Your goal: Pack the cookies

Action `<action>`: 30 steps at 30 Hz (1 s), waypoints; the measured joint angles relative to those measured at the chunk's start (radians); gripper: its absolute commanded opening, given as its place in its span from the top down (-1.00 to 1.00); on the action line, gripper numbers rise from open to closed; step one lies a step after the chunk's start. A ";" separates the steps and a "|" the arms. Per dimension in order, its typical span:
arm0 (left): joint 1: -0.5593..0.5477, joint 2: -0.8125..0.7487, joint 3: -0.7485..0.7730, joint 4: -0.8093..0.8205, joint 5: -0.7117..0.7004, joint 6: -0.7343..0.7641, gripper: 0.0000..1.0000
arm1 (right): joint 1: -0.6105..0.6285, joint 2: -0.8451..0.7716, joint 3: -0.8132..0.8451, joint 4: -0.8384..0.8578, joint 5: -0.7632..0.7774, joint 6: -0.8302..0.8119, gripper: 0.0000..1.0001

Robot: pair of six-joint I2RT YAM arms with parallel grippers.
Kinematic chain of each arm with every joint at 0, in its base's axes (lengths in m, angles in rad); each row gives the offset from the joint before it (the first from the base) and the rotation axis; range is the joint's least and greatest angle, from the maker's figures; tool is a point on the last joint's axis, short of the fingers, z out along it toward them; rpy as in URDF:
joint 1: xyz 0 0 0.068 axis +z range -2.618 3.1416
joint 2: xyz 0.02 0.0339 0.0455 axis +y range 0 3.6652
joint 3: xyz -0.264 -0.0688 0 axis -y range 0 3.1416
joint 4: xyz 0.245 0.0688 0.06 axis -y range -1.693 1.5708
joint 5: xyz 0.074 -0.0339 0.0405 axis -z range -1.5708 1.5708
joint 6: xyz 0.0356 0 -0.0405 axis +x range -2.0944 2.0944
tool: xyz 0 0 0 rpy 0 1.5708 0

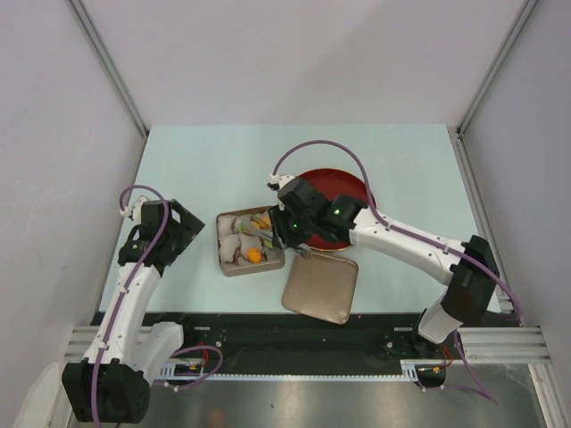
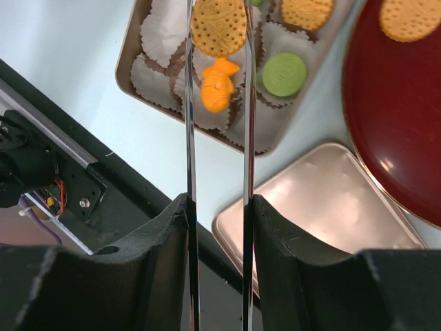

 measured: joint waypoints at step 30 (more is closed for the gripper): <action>0.002 -0.033 -0.011 -0.037 -0.028 0.001 -1.00 | 0.059 0.210 0.121 0.060 -0.103 -0.009 0.29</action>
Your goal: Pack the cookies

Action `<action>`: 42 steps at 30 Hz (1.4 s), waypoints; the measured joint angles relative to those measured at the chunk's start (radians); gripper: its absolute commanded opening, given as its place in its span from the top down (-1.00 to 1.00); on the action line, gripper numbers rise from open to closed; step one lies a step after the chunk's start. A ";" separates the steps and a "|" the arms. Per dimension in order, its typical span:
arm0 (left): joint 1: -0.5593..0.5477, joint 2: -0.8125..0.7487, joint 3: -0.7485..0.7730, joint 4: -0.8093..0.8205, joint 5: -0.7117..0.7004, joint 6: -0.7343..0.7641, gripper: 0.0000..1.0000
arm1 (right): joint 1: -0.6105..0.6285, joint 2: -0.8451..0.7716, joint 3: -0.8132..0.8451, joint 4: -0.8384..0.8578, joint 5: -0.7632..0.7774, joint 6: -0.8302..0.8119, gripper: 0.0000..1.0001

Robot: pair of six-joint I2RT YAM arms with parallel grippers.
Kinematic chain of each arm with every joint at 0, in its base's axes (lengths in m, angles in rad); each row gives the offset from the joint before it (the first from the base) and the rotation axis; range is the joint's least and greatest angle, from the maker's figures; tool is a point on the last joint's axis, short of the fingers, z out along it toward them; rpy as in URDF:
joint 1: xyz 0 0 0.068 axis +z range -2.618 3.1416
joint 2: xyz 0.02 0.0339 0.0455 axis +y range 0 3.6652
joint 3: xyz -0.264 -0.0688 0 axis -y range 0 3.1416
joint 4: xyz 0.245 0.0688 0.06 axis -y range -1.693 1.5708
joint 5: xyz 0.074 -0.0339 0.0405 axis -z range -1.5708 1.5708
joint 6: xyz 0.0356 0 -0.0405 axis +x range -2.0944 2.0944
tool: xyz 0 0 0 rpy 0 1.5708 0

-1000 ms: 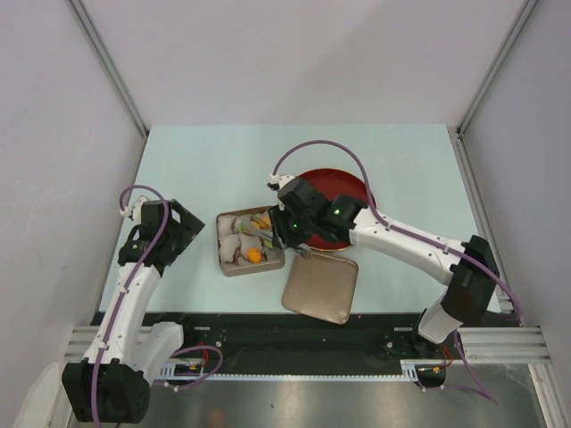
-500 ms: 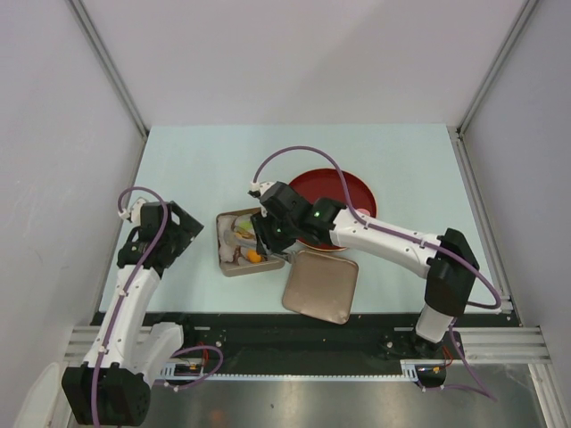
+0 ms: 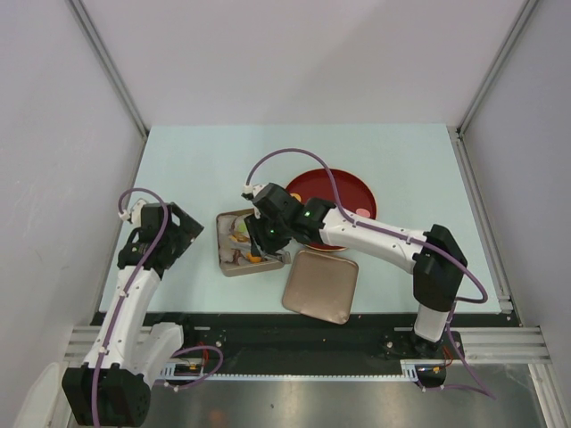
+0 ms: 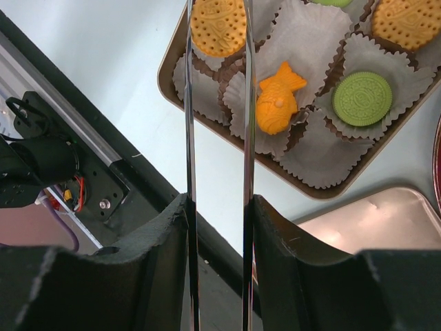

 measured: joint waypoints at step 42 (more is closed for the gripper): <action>0.000 -0.011 -0.015 0.001 0.000 0.007 -1.00 | -0.114 -0.152 -0.042 0.010 0.056 -0.006 -0.01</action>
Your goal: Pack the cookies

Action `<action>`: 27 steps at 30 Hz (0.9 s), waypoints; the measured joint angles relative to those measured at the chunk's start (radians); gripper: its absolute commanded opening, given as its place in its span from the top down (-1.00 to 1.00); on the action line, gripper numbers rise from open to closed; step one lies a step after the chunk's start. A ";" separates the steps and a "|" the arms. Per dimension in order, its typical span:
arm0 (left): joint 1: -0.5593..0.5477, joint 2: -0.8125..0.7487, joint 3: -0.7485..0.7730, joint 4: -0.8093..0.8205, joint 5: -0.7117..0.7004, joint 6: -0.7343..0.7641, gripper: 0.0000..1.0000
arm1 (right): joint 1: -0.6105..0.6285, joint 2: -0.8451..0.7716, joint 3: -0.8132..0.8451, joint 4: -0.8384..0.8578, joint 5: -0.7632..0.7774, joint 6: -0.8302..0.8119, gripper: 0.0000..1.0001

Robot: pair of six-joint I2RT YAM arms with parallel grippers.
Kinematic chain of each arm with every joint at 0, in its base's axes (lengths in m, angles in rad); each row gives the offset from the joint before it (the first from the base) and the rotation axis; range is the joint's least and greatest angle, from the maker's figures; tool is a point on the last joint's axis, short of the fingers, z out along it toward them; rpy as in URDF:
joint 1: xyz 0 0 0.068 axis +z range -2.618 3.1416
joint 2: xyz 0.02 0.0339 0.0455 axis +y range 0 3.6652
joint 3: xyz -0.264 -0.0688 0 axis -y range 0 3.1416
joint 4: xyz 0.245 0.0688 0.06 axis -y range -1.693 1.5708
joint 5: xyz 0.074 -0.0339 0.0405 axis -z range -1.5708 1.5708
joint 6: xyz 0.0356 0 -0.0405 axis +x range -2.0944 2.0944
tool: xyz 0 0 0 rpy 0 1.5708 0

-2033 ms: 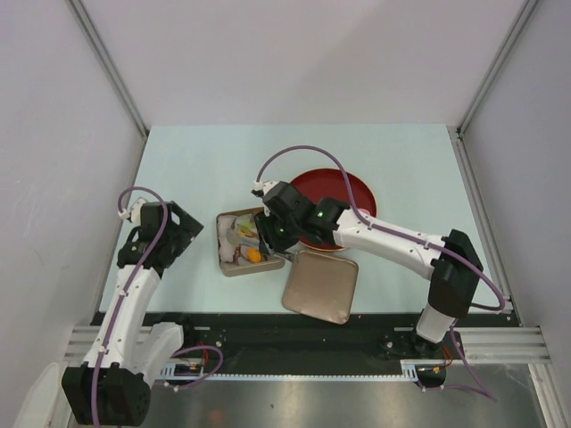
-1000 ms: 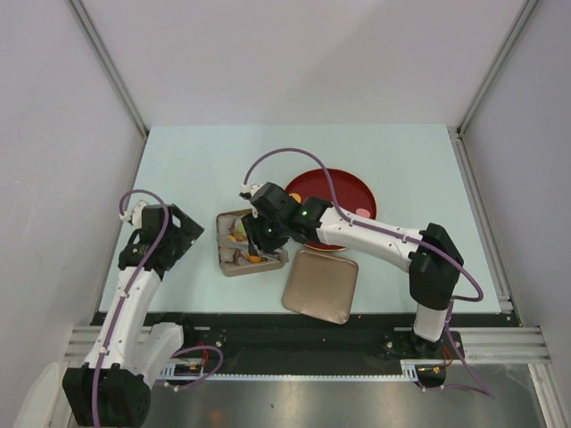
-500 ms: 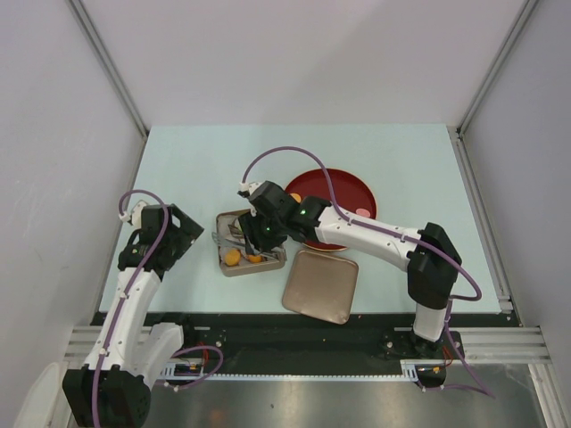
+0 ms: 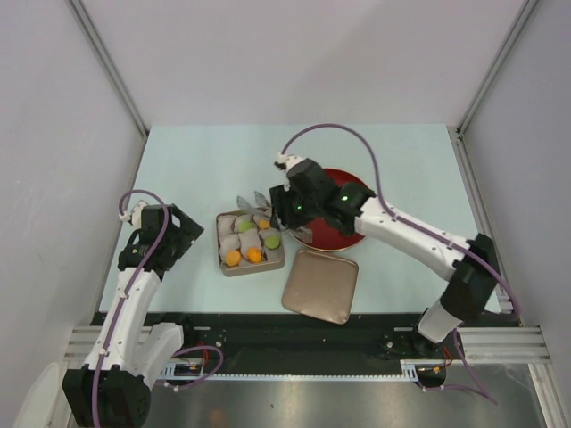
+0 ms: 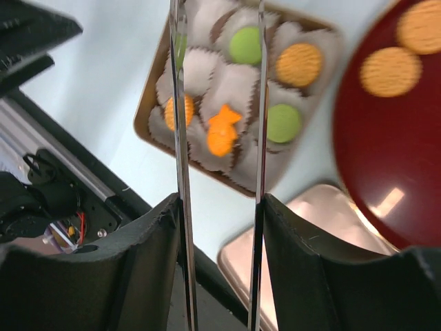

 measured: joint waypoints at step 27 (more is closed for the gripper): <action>0.000 0.009 -0.024 0.031 0.030 0.001 -1.00 | 0.106 -0.054 -0.108 -0.132 -0.126 -0.085 0.14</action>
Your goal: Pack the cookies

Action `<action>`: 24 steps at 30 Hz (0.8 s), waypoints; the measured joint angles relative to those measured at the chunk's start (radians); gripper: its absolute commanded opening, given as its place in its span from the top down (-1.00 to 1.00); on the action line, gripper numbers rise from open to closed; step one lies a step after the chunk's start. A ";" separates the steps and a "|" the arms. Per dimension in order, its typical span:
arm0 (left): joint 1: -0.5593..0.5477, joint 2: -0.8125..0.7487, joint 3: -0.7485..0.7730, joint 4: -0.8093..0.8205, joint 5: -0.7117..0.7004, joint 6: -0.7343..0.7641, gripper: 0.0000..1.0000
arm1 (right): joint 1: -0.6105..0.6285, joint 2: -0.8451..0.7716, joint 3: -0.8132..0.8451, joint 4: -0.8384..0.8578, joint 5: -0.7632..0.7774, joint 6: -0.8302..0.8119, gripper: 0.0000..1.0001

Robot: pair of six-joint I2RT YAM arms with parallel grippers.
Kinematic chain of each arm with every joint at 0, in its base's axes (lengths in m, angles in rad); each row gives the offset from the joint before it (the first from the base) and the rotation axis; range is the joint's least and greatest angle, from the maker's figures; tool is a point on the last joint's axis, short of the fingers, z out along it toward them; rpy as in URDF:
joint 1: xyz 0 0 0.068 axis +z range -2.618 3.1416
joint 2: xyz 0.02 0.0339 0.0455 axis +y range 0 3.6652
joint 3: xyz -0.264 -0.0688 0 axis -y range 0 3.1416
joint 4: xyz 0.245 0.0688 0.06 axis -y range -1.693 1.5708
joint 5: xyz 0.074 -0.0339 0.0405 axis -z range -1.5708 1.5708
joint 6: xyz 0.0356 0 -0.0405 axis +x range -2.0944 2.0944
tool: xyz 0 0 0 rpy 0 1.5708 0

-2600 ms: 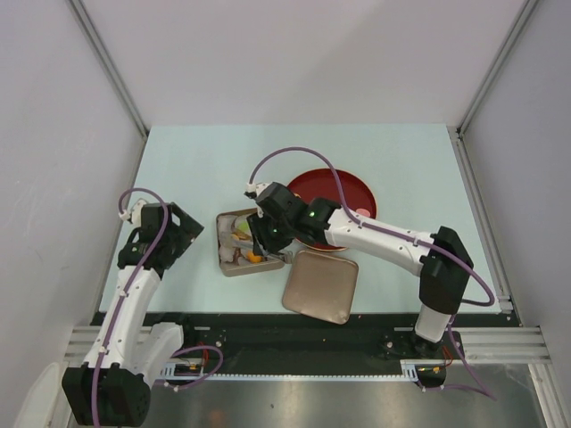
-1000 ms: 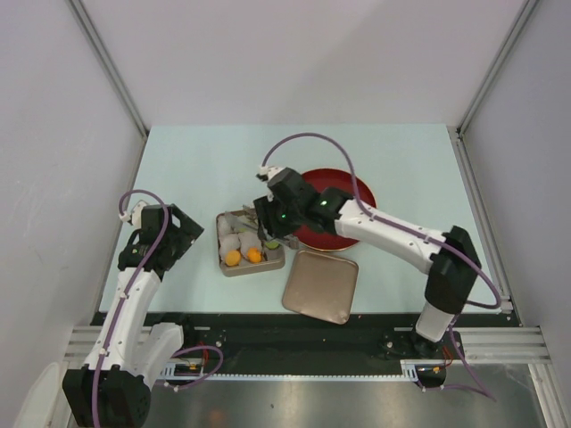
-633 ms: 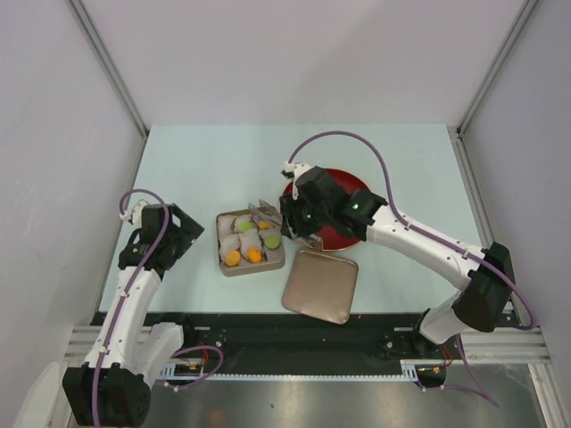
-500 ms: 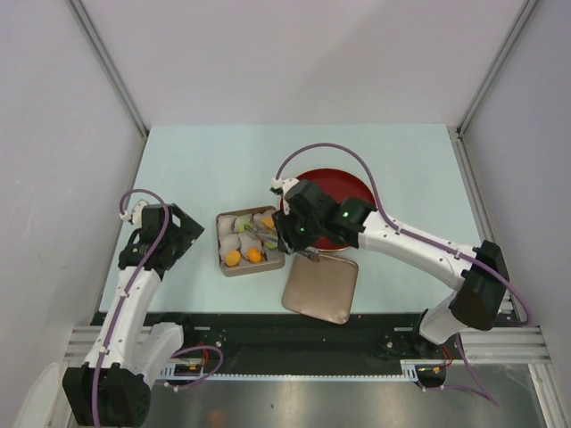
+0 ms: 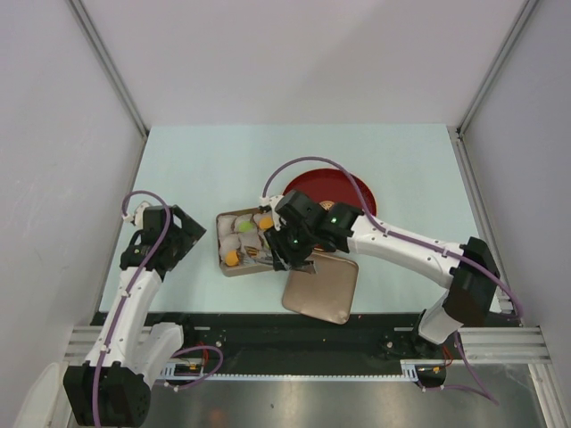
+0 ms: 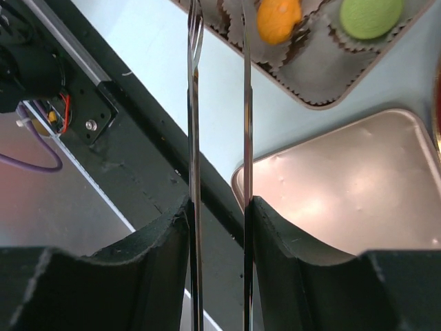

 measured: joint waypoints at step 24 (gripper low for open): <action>0.000 -0.001 -0.008 0.006 0.006 0.001 -1.00 | 0.013 0.082 0.043 0.015 -0.038 0.018 0.17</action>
